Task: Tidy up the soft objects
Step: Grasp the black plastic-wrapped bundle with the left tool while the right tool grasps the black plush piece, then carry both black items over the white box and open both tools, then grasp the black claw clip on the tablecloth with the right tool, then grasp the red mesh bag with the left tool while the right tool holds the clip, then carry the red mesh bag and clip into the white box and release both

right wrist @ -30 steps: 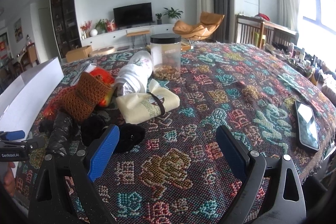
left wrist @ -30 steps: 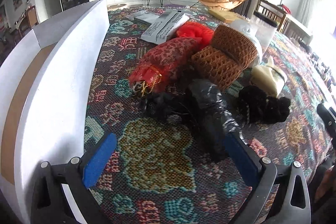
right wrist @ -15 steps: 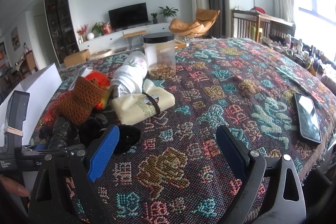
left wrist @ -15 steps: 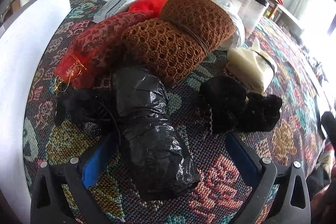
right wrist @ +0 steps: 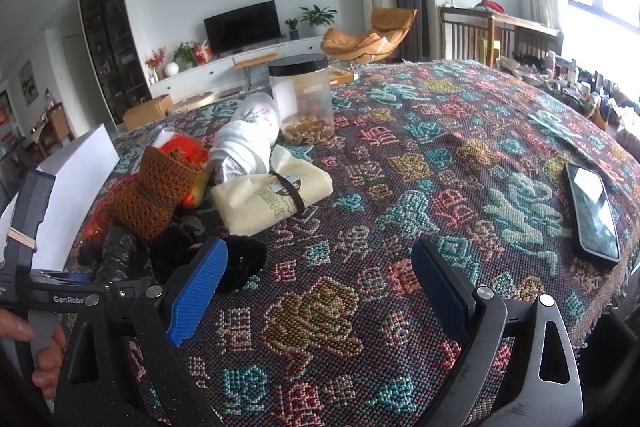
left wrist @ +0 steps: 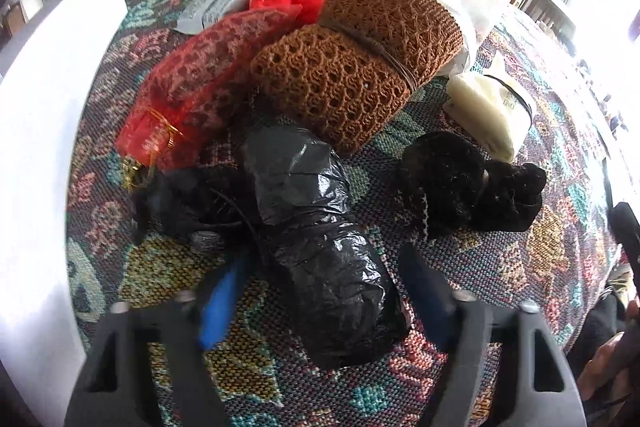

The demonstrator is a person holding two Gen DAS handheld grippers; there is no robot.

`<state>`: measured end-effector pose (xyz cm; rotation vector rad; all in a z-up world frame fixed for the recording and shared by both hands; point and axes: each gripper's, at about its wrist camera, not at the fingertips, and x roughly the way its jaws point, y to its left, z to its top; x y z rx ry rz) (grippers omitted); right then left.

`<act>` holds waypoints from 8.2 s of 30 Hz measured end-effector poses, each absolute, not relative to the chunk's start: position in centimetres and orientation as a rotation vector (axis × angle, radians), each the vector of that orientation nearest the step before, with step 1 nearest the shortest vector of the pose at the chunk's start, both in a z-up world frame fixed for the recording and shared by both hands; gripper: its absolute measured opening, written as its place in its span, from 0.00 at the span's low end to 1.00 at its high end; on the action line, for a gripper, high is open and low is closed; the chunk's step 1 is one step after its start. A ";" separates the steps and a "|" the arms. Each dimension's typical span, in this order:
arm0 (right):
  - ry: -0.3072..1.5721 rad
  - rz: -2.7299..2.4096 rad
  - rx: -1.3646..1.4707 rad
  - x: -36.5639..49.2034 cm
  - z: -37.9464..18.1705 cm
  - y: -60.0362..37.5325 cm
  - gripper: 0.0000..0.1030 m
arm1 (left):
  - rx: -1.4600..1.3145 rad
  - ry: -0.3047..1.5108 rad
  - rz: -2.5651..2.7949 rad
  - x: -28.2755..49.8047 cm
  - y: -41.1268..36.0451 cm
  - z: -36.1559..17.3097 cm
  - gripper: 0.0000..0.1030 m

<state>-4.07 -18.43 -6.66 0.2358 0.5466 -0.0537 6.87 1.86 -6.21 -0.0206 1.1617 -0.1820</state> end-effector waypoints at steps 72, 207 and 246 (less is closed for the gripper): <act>0.975 0.956 0.365 3.2 8.3 10.8 0.35 | -0.244 0.835 0.196 -1.5 32.8 5.7 0.39; 0.786 0.070 0.212 3.4 -11.1 -17.7 0.87 | 0.060 0.952 -0.139 7.8 4.5 -9.5 1.00; 0.868 0.333 0.269 2.3 0.1 -13.8 0.58 | -0.197 0.806 -0.268 2.2 12.5 2.3 0.33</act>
